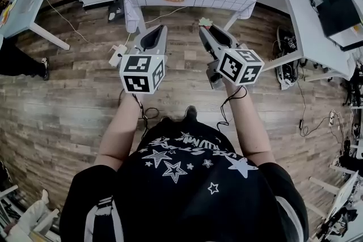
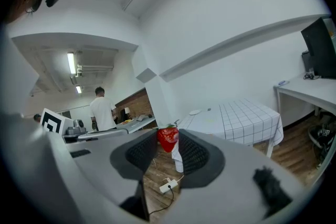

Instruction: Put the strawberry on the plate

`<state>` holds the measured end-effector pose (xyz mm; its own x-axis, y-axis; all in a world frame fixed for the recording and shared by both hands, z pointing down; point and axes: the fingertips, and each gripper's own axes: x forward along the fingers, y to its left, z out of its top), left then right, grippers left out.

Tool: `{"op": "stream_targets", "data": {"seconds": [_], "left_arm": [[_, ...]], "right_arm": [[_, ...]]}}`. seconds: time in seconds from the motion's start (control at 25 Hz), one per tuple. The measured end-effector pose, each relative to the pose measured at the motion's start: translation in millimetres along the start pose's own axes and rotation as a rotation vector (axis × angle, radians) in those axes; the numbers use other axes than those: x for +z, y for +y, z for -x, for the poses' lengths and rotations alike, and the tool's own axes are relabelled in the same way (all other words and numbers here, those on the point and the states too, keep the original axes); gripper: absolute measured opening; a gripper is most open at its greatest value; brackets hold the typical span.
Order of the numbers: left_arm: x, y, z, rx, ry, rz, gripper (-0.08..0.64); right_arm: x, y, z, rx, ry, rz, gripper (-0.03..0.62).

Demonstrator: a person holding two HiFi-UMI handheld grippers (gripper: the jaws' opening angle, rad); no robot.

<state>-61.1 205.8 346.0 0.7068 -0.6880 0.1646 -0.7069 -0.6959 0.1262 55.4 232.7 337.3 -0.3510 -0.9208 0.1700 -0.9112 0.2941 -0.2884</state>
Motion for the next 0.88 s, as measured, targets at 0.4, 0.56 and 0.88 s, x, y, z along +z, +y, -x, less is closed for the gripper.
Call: {"op": "stream_targets", "data": {"seconds": [0.4,0.56,0.88], "left_arm": [[0,14,32,-0.036,-0.023,-0.025,0.008],[-2,11,30,-0.055,-0.020,-0.030,0.008],[2,15,6,-0.054,-0.019,-0.033,0.008]], "right_arm": [[-3,20,2,-0.019,-0.046,-0.036,0.135],[-4,13,1,-0.031,-0.045,-0.048,0.136],[2,-7,-27,0.014,-0.042,-0.036,0.135]]}}
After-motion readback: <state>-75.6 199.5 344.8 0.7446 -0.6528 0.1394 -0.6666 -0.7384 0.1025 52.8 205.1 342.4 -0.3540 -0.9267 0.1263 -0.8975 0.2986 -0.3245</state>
